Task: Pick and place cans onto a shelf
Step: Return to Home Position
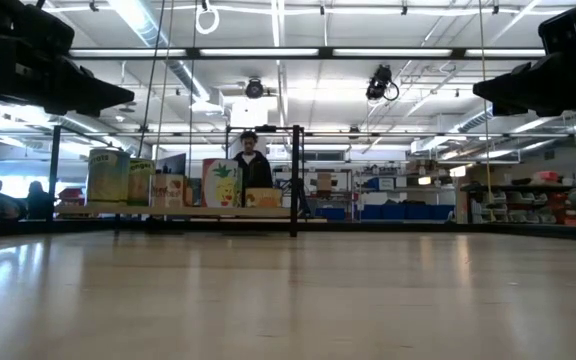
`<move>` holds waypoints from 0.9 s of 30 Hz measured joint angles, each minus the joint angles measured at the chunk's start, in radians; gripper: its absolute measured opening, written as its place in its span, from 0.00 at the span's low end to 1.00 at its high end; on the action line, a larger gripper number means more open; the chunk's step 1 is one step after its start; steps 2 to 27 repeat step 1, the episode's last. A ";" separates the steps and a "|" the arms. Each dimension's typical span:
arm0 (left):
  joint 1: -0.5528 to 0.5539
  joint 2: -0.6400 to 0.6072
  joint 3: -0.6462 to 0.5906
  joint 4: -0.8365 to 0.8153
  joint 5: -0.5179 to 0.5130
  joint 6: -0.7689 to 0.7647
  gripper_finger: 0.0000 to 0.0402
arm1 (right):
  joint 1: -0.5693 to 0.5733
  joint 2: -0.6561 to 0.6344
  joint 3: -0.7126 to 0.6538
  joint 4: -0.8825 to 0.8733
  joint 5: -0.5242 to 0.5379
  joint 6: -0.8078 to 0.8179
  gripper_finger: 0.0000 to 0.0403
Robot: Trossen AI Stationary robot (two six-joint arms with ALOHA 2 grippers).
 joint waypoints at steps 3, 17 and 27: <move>0.000 0.000 0.000 0.000 0.000 0.000 0.09 | 0.000 0.000 0.000 0.000 0.000 0.000 0.07; 0.000 0.000 0.000 0.000 0.000 0.000 0.09 | 0.000 0.000 0.000 0.000 0.000 0.000 0.07; 0.000 0.000 0.000 0.000 0.000 0.000 0.09 | 0.000 0.000 0.000 0.000 0.000 0.000 0.07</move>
